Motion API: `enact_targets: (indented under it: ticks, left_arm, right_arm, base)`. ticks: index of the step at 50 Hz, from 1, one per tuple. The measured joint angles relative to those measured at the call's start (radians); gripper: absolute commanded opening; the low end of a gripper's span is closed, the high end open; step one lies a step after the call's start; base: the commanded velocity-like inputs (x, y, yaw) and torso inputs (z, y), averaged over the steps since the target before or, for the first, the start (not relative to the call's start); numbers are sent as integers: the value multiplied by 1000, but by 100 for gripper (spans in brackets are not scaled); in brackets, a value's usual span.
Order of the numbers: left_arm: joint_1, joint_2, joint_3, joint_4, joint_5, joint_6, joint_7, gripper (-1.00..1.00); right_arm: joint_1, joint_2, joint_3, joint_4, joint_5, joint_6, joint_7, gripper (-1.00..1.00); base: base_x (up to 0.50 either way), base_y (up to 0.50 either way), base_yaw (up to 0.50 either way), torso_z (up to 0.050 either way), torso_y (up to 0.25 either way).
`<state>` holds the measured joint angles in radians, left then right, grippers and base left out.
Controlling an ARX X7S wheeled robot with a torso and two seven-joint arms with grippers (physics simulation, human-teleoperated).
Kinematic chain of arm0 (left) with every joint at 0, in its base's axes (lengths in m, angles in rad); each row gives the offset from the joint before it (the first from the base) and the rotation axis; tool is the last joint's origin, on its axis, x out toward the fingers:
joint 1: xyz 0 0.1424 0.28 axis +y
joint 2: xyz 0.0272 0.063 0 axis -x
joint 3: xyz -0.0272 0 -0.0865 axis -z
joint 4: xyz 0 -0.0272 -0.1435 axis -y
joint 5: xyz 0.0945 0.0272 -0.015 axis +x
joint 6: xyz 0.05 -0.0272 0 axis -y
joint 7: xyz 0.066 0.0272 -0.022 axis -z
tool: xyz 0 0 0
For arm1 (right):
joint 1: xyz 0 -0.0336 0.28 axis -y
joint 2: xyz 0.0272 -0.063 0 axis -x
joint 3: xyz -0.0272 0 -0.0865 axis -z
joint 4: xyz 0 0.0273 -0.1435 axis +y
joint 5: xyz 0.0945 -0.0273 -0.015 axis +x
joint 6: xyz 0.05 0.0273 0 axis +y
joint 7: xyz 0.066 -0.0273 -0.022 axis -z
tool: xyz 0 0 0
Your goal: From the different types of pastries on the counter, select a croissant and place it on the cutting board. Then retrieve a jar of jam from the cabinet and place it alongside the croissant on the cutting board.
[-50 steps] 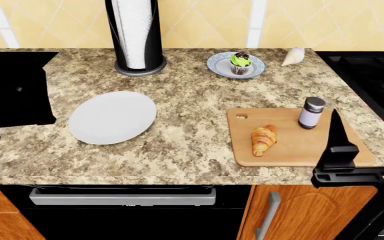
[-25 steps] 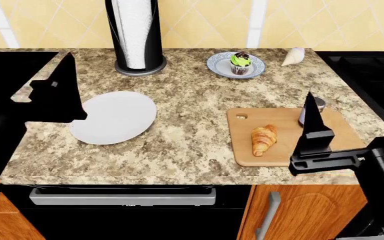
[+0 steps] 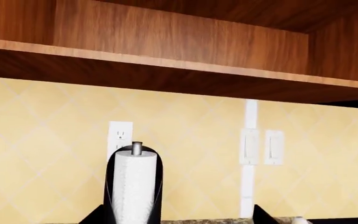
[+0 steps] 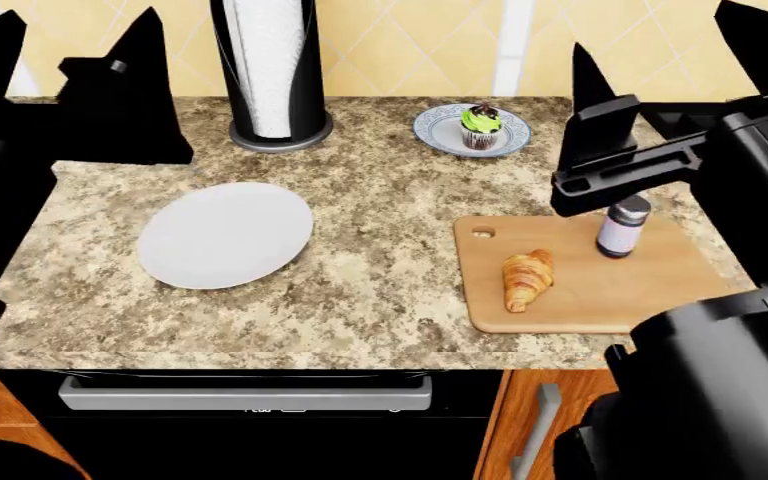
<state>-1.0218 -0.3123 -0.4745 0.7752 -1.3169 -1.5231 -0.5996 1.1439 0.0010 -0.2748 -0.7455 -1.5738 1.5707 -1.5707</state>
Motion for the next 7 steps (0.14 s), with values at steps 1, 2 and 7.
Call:
enact_targets:
  ticks: [1,2,7]
  left_arm:
    - [-7,-3,2,-6,-11,0,-11,100]
    - [-14,-7,5,-11,-20,1,-20,100]
    - [-42,-23,16,-37,-62,8,-63,100]
  right_arm:
    - [9,0,2,8,6,0,0,100]
    - [17,0,4,15,12,0,0,100]
    - [50,0,14,44,36,0,0,100]
  base:
    - [0,0,0,0,0]
    - [0,0,0,0,0]
    - [0,0,0,0,0]
